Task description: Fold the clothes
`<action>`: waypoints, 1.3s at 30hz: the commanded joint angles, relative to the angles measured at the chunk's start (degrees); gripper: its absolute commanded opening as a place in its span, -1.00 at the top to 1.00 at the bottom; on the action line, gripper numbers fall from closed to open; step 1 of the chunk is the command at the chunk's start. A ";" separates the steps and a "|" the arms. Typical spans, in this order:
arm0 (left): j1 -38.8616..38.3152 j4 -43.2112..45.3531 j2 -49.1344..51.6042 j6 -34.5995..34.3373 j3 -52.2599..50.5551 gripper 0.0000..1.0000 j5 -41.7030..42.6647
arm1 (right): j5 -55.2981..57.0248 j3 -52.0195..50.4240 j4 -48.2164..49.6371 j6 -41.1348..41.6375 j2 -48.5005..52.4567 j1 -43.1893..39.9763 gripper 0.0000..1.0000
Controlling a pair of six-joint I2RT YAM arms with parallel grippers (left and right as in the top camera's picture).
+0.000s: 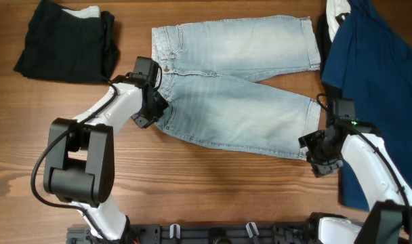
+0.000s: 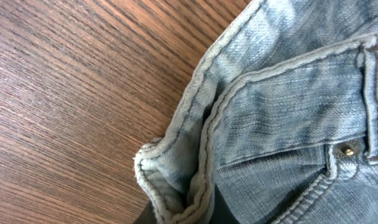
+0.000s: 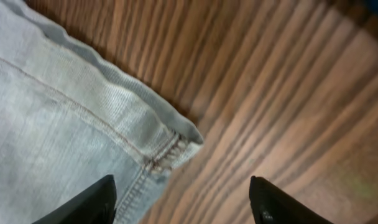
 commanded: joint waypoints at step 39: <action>0.09 -18.16 -33.94 8.70 3.23 0.92 -2.51 | -6.75 40.09 -21.27 -36.37 -1.49 -3.19 0.92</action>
